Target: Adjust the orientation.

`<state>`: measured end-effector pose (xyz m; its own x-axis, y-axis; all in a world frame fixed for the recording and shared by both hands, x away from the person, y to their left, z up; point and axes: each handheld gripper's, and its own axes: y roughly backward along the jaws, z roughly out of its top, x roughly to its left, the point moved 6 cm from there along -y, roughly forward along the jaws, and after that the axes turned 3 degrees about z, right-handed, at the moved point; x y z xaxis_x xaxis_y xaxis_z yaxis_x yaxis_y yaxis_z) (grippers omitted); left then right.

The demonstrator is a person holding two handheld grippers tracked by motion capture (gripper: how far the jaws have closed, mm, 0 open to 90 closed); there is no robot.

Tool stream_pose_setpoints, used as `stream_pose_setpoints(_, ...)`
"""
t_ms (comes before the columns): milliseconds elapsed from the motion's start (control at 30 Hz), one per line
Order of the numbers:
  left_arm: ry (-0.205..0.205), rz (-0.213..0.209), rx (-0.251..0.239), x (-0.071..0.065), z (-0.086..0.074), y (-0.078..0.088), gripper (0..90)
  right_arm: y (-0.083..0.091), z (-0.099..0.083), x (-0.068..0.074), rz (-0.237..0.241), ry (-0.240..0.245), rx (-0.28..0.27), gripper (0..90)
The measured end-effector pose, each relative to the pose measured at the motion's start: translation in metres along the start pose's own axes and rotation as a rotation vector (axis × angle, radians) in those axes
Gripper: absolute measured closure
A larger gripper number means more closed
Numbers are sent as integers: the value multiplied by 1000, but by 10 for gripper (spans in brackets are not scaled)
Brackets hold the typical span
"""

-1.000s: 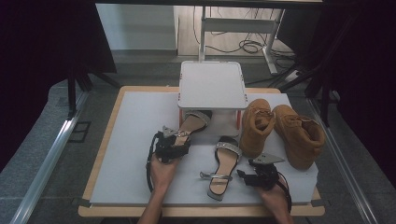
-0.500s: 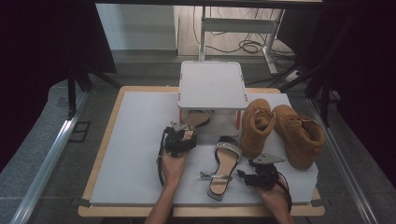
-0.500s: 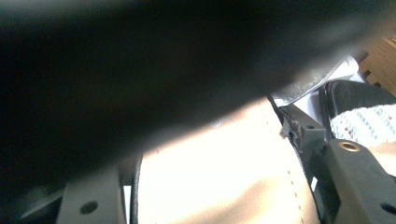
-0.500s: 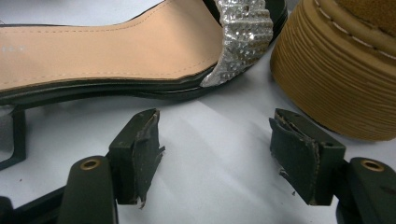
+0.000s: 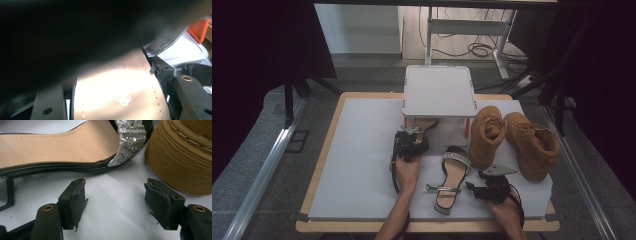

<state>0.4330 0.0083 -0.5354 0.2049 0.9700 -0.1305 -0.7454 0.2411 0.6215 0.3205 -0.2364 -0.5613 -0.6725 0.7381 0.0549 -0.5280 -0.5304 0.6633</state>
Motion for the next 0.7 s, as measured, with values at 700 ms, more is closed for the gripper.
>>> stream_pose_setpoints(700, 77, 90, -7, -4, 5, -27, 385, 0, 0, 0, 3, -2, 2, 322)
